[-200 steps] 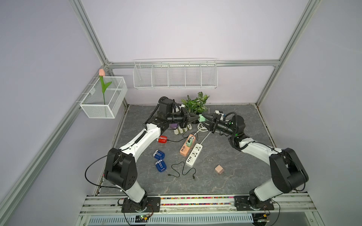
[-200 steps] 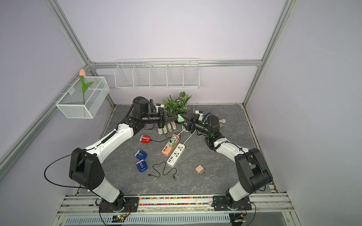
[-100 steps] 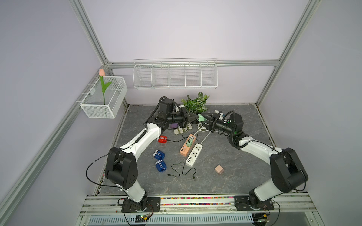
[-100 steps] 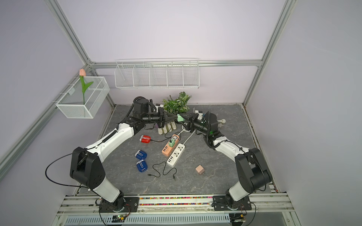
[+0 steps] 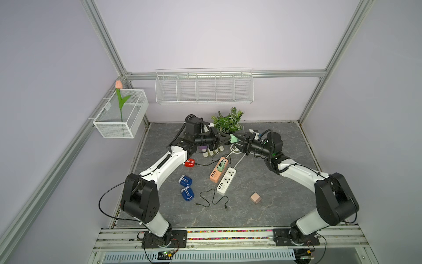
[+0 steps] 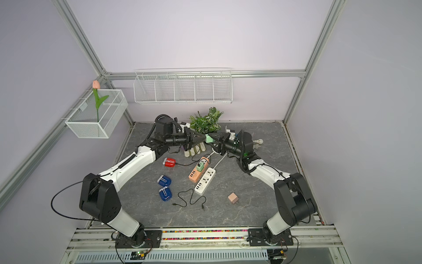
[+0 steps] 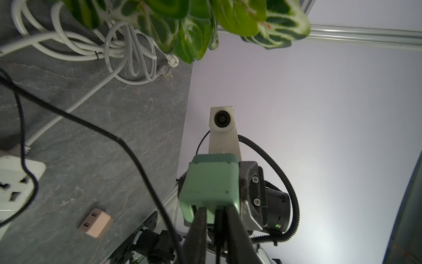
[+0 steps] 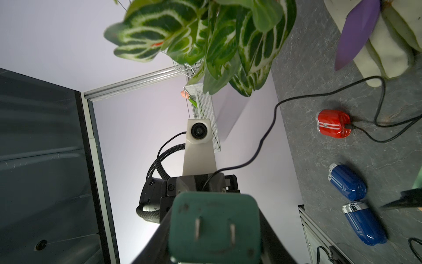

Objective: Charge the electric shaver
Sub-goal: Insert the charging cable into the plug.

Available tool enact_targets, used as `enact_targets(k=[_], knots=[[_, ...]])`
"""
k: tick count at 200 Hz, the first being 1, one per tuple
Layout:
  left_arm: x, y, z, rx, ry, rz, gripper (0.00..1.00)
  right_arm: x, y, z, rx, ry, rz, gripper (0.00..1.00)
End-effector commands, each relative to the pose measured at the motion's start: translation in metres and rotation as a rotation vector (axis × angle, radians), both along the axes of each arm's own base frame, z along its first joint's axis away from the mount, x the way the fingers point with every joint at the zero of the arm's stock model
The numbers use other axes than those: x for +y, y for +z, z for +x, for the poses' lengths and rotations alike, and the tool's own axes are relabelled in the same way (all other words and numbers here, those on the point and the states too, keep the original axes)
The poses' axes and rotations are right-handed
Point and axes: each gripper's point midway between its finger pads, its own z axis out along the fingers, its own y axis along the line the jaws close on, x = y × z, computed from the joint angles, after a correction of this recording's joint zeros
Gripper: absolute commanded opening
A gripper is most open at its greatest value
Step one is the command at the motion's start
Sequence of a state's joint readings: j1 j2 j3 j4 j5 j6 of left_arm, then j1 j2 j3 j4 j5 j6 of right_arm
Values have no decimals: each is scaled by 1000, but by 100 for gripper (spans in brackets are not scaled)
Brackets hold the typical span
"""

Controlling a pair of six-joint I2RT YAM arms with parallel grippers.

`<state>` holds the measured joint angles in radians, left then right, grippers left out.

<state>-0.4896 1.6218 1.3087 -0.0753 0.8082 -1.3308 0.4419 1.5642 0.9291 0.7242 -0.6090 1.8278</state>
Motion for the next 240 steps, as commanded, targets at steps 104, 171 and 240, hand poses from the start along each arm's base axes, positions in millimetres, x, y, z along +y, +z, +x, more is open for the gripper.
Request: enact_targets(k=[104,171,240], knots=[[48,-35,-40,-282,-7,322,72,-2,1,-18,109,50,-81,7],[45,-58,-61,-580,-42,397,70,-4,-26,-37,341,95,-125,7],[25,-52,-57,-765,-50,402,72,0,-32,-57,441,167,-113,7]])
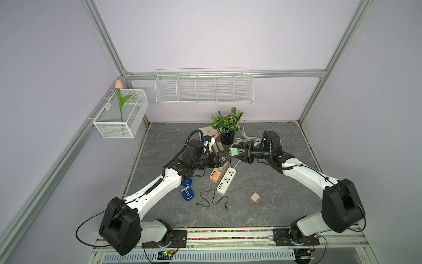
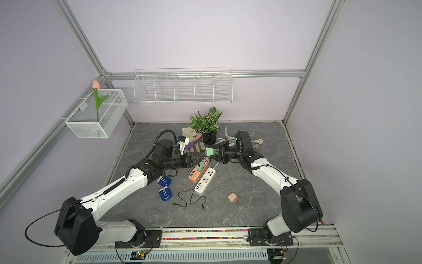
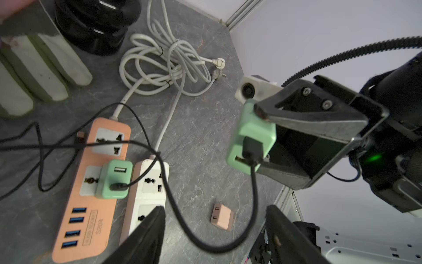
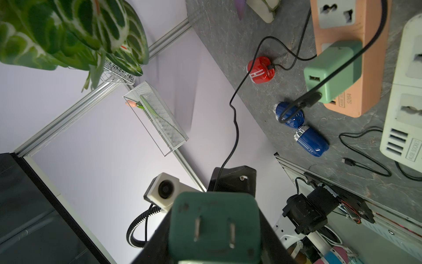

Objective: Charge the electric shaver
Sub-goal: Insert the charging cable into the plug.

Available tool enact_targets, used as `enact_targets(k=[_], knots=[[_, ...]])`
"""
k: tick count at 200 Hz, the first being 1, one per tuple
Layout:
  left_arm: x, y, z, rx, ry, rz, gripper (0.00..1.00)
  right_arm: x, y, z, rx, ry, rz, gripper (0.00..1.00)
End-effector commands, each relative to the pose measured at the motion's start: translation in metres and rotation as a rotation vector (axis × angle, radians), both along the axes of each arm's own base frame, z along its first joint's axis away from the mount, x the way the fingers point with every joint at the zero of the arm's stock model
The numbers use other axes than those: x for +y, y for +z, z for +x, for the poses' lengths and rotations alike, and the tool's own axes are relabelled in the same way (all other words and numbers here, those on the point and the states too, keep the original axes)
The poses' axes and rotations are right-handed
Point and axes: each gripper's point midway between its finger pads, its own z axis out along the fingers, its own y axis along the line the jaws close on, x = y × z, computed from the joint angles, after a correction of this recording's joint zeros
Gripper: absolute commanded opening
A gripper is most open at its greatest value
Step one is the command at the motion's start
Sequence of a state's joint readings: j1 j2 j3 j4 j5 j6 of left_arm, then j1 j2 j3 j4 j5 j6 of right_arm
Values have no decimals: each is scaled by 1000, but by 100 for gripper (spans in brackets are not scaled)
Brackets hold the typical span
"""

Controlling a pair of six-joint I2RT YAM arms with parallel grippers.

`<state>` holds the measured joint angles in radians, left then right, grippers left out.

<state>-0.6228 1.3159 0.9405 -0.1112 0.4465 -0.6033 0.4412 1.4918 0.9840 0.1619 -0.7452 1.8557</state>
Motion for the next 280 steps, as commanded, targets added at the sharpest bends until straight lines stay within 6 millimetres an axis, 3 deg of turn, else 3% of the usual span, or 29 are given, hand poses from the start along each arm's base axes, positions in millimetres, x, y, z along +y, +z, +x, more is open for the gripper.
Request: enact_targets(k=[1,43,103,139,170,215,230,234,253,280], knots=[[-6,6,8,-121,-11,-3,72,2,20,-12,16,27,43,7],[-22,4,1,-136,-77,-14,72,9,24,-8,37,-3,122,7],[-23,14,11,-168,-29,-27,70,20,29,-16,59,22,168,7],[-26,18,13,-169,-29,-52,64,20,28,-19,64,17,175,7],[-33,19,13,-155,-60,-72,48,22,31,-18,65,13,191,7],[-37,20,13,-128,-67,-90,14,23,28,-18,74,3,194,7],[-35,22,13,-122,-59,-83,3,21,28,-16,68,-10,190,25],[-34,22,12,-120,-55,-78,0,19,15,-19,90,-19,172,32],[-27,24,13,-114,-20,-54,0,9,7,-20,69,-42,109,59],[-13,30,14,-105,36,-20,0,-11,3,-17,10,-73,18,74]])
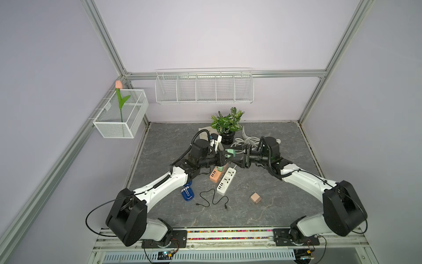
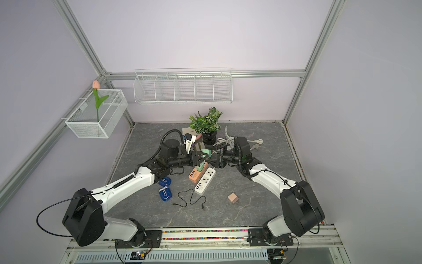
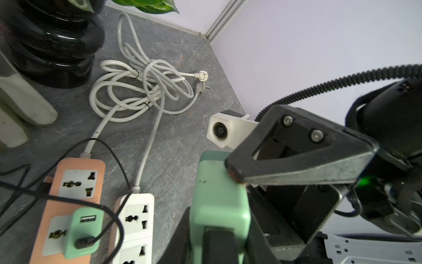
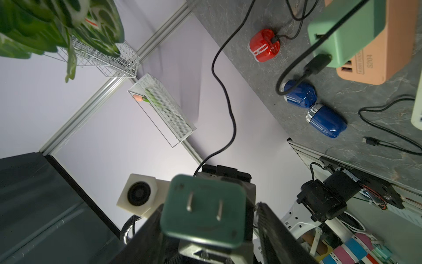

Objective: Charge the electric shaver
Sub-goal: Insert the charging cable into the plug.

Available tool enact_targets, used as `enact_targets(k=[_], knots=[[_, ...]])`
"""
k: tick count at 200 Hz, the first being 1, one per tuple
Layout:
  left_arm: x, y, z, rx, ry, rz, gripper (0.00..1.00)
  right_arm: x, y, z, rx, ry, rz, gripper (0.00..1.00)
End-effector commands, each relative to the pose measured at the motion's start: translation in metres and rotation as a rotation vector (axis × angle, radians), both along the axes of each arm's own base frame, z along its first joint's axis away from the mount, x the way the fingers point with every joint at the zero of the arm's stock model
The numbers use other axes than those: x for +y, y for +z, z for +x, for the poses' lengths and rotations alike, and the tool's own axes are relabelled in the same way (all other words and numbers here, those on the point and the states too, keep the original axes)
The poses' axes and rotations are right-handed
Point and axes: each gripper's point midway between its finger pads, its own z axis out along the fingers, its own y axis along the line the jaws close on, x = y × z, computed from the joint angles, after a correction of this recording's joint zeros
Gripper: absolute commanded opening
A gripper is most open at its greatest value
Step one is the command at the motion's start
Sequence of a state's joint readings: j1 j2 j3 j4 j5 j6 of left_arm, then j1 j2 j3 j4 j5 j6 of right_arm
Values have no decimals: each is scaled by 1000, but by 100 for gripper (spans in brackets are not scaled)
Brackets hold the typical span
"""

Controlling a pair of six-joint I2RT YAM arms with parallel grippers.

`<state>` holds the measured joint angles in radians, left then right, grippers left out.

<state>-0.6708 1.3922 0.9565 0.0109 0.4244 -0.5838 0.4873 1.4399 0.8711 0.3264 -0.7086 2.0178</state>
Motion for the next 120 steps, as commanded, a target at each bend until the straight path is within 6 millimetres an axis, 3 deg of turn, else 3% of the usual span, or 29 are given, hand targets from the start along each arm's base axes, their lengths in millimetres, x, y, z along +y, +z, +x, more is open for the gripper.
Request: enact_targets(k=[1,6,28,47,79,97,120], knots=[[13,29,6,-32,72,0,0,-19,2,0,-43,-44,-64,74],[15,31,7,-30,80,4,0,-22,14,5,-81,-51,-66,76],[26,38,11,-22,125,32,0,-48,15,10,-146,-86,-170,79],[29,40,8,-21,101,105,0,-75,17,7,-265,-54,-358,80],[34,6,-14,65,-8,386,0,-101,24,-3,-415,65,-632,80],[42,-23,-26,119,-49,577,0,-108,22,-8,-449,97,-691,80],[37,-53,-38,234,-92,671,0,-111,19,-17,-472,129,-710,79]])
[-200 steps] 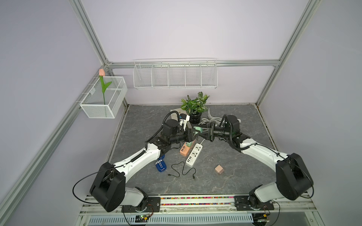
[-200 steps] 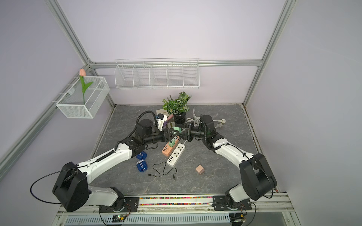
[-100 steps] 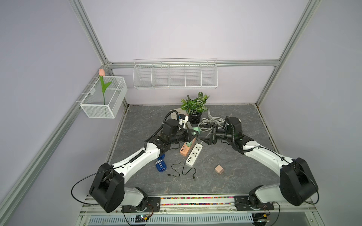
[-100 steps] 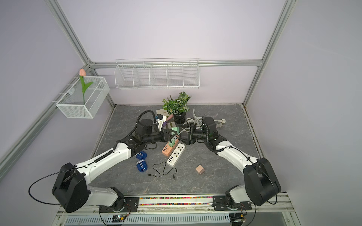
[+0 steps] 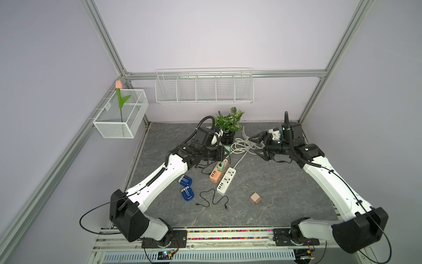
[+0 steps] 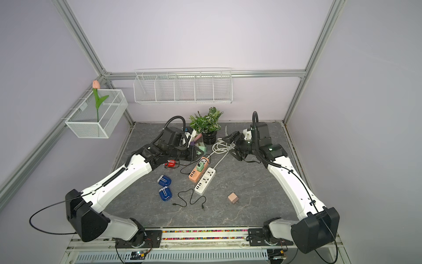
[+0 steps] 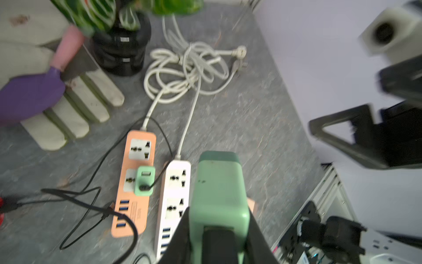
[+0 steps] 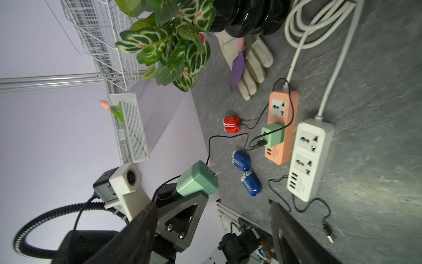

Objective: Charge the electric shaver
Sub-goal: Insert the plug into the socket.

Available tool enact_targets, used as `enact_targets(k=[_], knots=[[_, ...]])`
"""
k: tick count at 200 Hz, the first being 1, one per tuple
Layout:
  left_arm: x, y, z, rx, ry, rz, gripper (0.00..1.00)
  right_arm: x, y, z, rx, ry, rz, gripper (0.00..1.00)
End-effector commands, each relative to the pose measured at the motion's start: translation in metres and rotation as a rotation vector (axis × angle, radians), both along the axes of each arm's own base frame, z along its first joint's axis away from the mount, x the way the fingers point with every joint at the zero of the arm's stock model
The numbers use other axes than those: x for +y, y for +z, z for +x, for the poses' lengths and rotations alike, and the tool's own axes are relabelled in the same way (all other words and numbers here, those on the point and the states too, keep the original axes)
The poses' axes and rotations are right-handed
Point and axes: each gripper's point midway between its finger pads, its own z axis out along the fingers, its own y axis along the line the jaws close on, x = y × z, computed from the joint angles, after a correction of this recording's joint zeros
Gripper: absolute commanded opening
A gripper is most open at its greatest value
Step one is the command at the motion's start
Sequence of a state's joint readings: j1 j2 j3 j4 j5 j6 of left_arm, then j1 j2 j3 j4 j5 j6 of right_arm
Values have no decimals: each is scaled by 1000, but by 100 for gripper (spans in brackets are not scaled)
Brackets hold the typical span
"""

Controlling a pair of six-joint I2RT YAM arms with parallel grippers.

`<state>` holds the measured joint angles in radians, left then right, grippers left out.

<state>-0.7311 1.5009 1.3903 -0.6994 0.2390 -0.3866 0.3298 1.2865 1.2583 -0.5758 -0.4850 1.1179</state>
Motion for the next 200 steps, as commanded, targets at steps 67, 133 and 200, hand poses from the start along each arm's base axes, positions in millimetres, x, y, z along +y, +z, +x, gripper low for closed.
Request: enact_targets(k=[67,133,200], knots=[[-20,-98,-24,227,0,371,0,-26,-46,-61,14,144,-221,78],[-35,-126,-5,206,-21,470,0,-32,-46,-78,2,132,-200,78],[-41,-146,-8,273,-101,563,0,-37,-50,-81,19,116,-198,78]])
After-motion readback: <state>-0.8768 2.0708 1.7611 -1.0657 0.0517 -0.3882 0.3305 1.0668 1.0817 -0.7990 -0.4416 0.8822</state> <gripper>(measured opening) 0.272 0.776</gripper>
